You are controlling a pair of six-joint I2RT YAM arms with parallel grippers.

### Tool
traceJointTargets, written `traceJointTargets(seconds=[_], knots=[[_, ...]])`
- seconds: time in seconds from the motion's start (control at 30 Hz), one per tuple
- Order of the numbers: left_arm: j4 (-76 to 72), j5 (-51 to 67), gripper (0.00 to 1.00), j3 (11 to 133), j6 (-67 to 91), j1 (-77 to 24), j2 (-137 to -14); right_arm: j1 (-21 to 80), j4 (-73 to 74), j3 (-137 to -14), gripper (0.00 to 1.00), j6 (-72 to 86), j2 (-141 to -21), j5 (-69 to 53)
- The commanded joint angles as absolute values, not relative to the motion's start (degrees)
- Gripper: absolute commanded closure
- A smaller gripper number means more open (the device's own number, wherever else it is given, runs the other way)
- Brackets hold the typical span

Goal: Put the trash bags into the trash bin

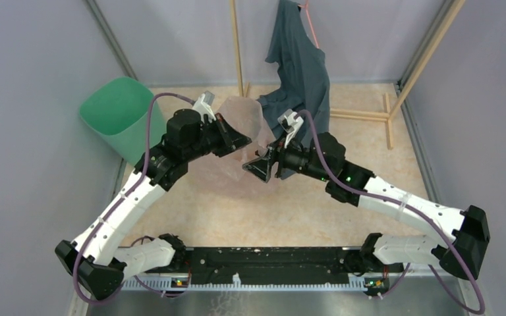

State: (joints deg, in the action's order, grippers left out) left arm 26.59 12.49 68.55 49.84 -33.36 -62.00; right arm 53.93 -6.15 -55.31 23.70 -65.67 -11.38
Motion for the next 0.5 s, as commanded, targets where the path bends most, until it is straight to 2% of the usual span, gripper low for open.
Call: traceJointTargets(seconds=[0.0, 0.23, 0.47], knots=[[24.7, 12.1, 1.00, 70.0, 49.9, -33.5, -60.9, 56.7, -7.2, -59.1, 0.27, 24.8, -66.6, -6.2], [26.1, 12.2, 1.00, 71.7, 49.8, -33.5, -61.8, 64.7, -3.1, -63.8, 0.26, 26.6, -70.9, 18.5], [27.1, 11.7, 1.00, 72.5, 51.0, -33.5, -61.7, 69.7, -4.0, -66.4, 0.35, 26.3, -77.7, 35.9]])
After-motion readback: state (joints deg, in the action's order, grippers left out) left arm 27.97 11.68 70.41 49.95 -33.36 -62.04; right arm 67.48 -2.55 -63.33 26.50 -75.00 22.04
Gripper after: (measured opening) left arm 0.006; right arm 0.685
